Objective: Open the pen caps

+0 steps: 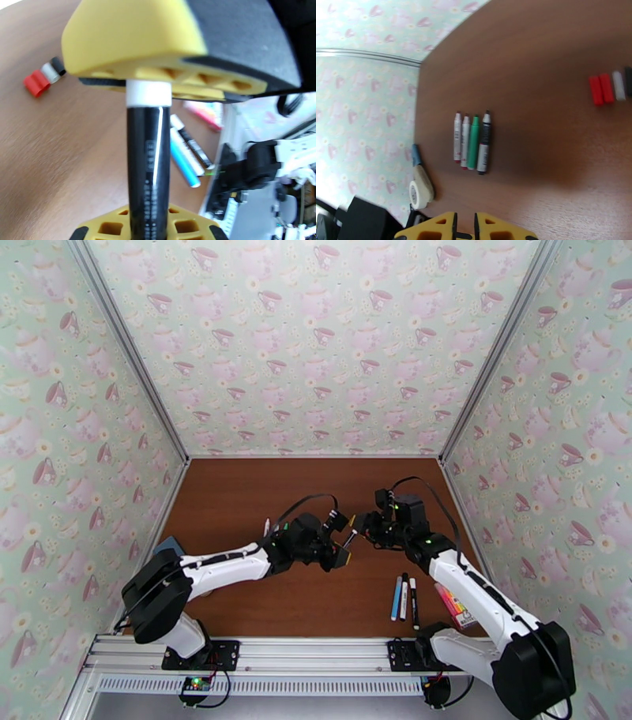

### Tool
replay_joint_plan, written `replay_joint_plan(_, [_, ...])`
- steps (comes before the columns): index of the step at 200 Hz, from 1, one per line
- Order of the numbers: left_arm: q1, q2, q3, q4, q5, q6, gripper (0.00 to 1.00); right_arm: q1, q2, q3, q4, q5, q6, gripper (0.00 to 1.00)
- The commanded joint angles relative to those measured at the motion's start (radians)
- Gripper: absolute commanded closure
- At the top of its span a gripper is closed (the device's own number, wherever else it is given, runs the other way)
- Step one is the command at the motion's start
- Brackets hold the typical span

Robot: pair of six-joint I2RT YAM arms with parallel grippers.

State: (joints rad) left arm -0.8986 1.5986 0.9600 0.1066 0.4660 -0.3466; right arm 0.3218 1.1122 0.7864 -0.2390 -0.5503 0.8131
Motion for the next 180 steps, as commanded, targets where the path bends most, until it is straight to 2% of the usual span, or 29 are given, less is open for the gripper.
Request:
replay_joint_plan(1, [-0.001,-0.029,-0.022,-0.097,0.191,-0.002,0.99,-0.062,-0.043,0.017,0.11,0.038,-0.043,0.98])
replay_joint_plan(14, [0.0,-0.025,-0.022,-0.094,0.228,-0.008,0.99,-0.069,-0.051,0.019,0.124,0.032,-0.057,0.98])
replay_joint_plan(27, [-0.003,-0.028,-0.026,-0.094,0.198,-0.01,0.99,-0.076,-0.049,0.022,0.135,0.022,-0.067,0.98])
replay_joint_plan(47, [-0.027,-0.04,-0.024,-0.145,0.038,0.03,0.99,-0.079,-0.04,0.036,0.115,0.043,-0.068,0.98])
replay_joint_plan(78, [-0.111,-0.073,-0.011,-0.22,-0.33,0.099,0.99,-0.079,-0.023,0.092,-0.041,0.188,-0.046,0.99])
replay_joint_plan(93, [-0.136,-0.083,-0.011,-0.233,-0.426,0.116,0.99,-0.079,-0.016,0.112,-0.079,0.212,-0.037,0.99])
replay_joint_plan(112, [-0.135,-0.086,-0.019,-0.223,-0.401,0.109,0.99,-0.08,-0.009,0.13,-0.105,0.227,-0.035,0.99])
replay_joint_plan(147, [-0.103,-0.114,-0.056,-0.12,-0.173,0.057,0.97,-0.083,-0.003,0.127,-0.076,0.191,-0.079,0.99])
replay_joint_plan(180, [-0.077,-0.158,-0.082,-0.087,-0.143,0.026,0.96,-0.109,0.02,0.12,-0.096,0.137,-0.139,0.98])
